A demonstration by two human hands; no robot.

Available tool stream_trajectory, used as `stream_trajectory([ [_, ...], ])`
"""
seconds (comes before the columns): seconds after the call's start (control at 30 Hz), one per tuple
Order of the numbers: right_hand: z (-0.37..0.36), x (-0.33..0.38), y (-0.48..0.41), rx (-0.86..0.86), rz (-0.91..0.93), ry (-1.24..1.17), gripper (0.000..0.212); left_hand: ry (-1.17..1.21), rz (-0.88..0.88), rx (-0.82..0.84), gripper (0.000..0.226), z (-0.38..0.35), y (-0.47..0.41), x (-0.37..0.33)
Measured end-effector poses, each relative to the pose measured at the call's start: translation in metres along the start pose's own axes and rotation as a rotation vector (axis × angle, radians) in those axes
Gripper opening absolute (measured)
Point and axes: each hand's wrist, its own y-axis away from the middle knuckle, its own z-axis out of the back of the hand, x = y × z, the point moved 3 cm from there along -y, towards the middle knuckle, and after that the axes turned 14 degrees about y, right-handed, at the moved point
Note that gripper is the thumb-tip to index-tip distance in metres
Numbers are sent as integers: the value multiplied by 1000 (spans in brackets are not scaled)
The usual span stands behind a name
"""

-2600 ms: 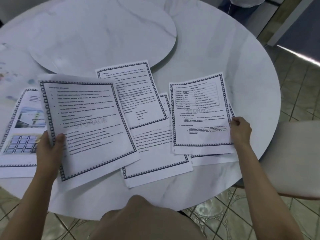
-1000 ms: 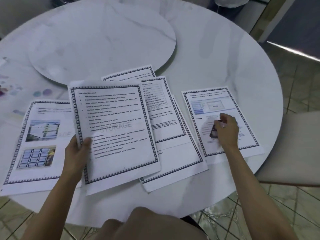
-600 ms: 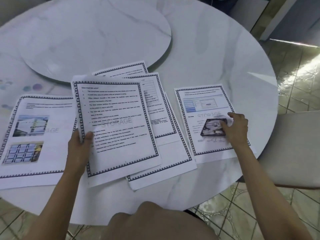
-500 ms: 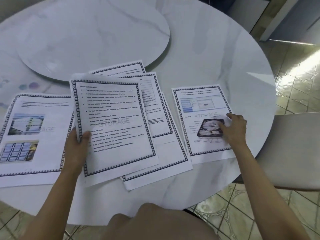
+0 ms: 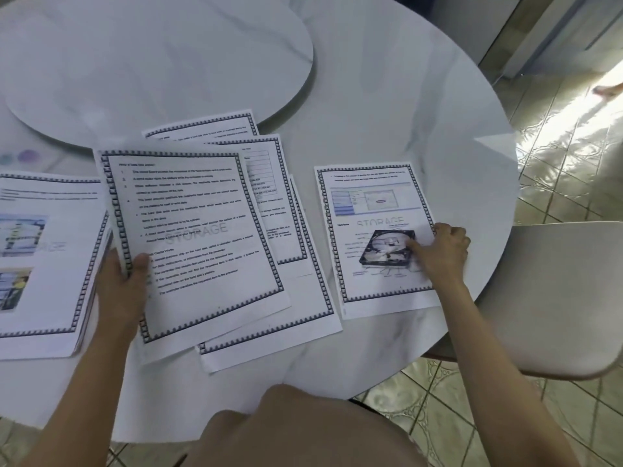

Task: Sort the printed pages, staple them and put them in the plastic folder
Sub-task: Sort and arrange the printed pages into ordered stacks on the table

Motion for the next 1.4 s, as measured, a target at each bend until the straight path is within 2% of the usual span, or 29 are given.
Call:
stream_trajectory([
  [0.13, 2, 0, -2, -10, 0, -10, 65, -8, -9, -10, 39, -9, 6, -6],
  [0.2, 3, -1, -3, -56, -2, -77, 54, -7, -1, -17, 38, -10, 7, -8],
  [0.27, 6, -4, -3, -92, -41, -248, 38, -7, 0, -23, 37, -11, 8, -9],
  [0.33, 10, -9, -5, -60, -104, -398, 29, -10, -2, -34, 37, -12, 9, -10],
  [0.4, 10, -12, -8, 3, -120, -380, 24, 1, 2, -34, 37, -12, 10, -11],
  [0.43, 10, -12, -9, 39, -115, -340, 27, 15, 2, -30, 35, -12, 10, -12],
  [0.53, 3, 0, -7, 133, -70, -192, 54, 38, -4, -31, 32, -9, 10, -10],
  [0.6, 1, 11, -1, 138, -42, -71, 64, 31, 1, -27, 35, -5, 8, -7],
  [0.7, -1, 18, 5, 92, -52, 5, 63, 45, 16, 11, 37, 2, 1, -2],
  [0.9, -1, 17, 9, 39, -96, -56, 58, -15, 10, 41, 35, 15, -12, 6],
  [1.1, 2, 22, 21, -103, -166, -194, 27, 16, 0, 97, 35, 20, -15, 1],
  [1.2, 6, 26, 32, -201, -130, -282, 18, -5, -21, 72, 33, 31, -21, 3],
  [1.4, 38, 28, 33, -352, -5, -455, 19, -19, -36, 12, 27, 51, -32, 1],
])
